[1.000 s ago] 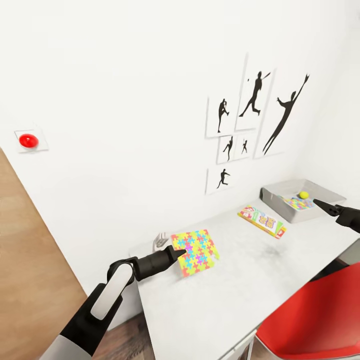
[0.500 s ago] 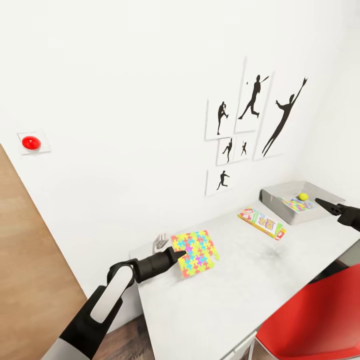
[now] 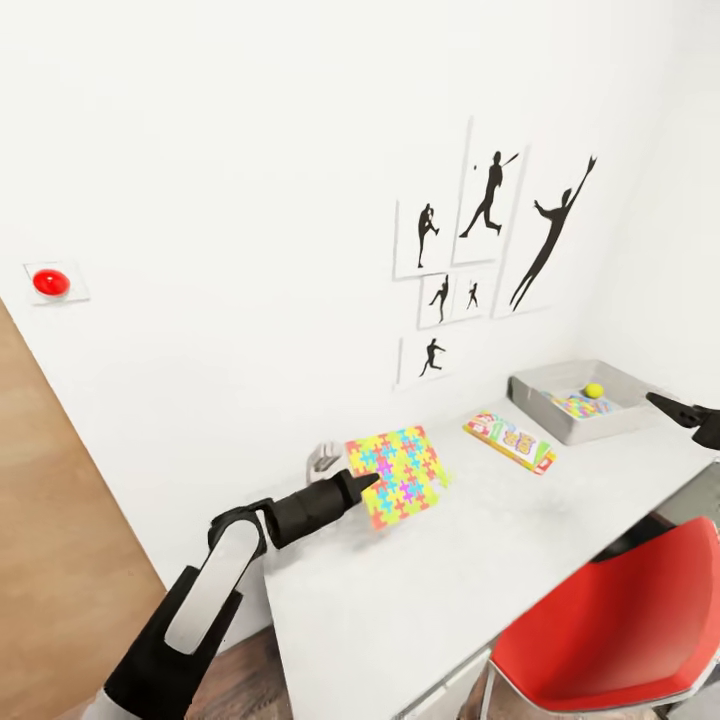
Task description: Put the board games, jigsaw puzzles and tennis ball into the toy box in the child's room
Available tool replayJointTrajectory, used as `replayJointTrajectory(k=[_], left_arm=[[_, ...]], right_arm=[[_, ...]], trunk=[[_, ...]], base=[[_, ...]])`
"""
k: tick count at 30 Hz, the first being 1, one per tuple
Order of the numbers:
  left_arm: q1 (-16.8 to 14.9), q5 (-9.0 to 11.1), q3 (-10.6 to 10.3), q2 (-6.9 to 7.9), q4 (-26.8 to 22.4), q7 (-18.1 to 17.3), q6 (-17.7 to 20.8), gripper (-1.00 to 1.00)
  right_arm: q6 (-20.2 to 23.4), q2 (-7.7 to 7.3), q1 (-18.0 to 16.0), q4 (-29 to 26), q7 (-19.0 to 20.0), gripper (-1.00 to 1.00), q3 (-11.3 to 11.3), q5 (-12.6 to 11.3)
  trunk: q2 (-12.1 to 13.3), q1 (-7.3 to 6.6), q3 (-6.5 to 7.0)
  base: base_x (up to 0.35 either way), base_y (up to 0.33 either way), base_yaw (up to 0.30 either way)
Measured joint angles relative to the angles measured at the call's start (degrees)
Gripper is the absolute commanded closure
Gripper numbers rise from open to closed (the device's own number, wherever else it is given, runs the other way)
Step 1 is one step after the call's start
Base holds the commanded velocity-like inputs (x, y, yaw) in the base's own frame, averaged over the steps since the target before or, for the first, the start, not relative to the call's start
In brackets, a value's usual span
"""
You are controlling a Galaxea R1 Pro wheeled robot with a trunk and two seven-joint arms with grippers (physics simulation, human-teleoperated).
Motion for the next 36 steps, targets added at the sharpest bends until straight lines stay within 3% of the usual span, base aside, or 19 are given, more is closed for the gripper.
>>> replayJointTrajectory(k=[6, 10, 19, 22, 32, 35, 36], left_arm=[[-1.74, -0.4, 0.04, -1.04, -2.85, 4.56, 0.28, 1.0], [-3.17, -0.4, -0.1, -2.73, -2.93, 8.38, 0.31, 1.0], [-3.88, -0.49, -0.15, -3.69, -2.95, 10.25, 0.34, 1.0], [-4.18, -0.47, -0.2, -3.88, -3.17, 10.42, 0.33, 1.0], [-8.66, -0.33, -0.28, -4.87, -3.49, 10.58, 0.44, 1.0], [-12.64, 0.79, -0.11, -5.0, -3.67, 11.04, 1.88, 1.0], [-14.98, 2.72, -0.05, -5.09, -3.69, 12.33, 2.63, 1.0]], right_arm=[[-0.07, -0.07, 0.0, 0.0, 0.0, -1.0, -0.01, 0.0], [-0.08, 0.26, 0.0, 0.0, 0.01, -1.0, -0.01, 0.0], [-0.16, 0.48, 0.0, 0.0, 0.01, -1.0, -0.03, 0.0], [-0.17, 0.53, 0.03, -0.01, 0.01, -1.0, -0.98, 0.01], [-0.09, 0.56, 0.06, -0.04, 0.08, -1.0, -1.49, 0.01], [-0.09, 0.54, 0.06, -0.04, 0.09, -1.0, -1.53, 0.01], [-0.09, 0.5, 0.07, -0.05, 0.1, -1.0, -1.55, 0.01]], trunk=[[0.01, -0.01, -0.01], [0.01, -0.01, -0.01], [0.01, -0.01, -0.01], [0.01, -0.01, 0.04], [0.01, -0.01, 0.28], [0.01, -0.01, 0.33], [0.01, -0.01, 0.35]], base=[[-0.055, -0.318, 0.0], [-0.005, -0.328, 0.0], [-0.001, -0.335, 0.016], [0.0, -0.338, 0.215], [0.0, -0.34, 0.276], [0.0, -0.344, 0.257], [0.0, -0.345, 0.084]])
